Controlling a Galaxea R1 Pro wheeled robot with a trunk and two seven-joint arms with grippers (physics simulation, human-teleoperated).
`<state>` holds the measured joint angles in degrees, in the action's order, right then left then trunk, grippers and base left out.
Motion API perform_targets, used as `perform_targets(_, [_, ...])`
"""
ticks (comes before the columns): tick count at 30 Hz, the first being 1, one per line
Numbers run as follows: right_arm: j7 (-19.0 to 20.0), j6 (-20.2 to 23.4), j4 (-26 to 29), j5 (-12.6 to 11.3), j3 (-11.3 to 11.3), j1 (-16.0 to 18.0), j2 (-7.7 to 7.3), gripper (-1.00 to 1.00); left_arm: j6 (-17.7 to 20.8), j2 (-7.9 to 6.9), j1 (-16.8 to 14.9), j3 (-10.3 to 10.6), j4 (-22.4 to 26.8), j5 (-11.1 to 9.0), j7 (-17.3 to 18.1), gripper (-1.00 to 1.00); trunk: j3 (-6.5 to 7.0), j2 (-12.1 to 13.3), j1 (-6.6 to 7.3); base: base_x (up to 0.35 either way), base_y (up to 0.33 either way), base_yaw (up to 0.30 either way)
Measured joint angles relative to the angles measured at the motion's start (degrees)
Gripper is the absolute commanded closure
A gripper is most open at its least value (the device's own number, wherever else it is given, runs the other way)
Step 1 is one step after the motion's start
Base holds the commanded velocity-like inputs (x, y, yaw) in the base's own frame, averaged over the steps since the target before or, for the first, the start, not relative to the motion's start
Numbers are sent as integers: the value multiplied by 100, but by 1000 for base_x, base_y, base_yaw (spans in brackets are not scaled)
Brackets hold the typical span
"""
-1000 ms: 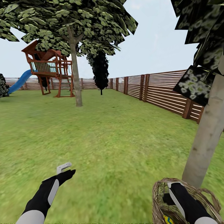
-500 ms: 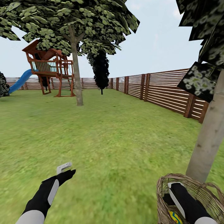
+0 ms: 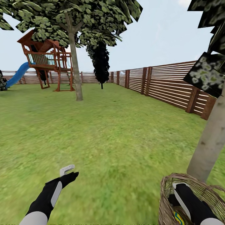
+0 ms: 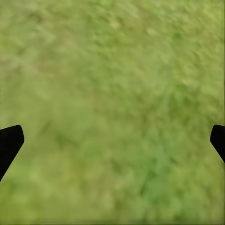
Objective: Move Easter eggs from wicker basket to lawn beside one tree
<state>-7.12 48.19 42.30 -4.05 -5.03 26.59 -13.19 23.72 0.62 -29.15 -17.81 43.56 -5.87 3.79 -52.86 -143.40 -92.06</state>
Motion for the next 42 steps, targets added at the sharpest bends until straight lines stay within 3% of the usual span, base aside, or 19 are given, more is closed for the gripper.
perform_targets(42, [-4, -14, 5, 21, 0, 1, -10, -100, -23, 101, 0, 10, -121, -2, 3, -100, -931, -57, -107, 45, 0, 0])
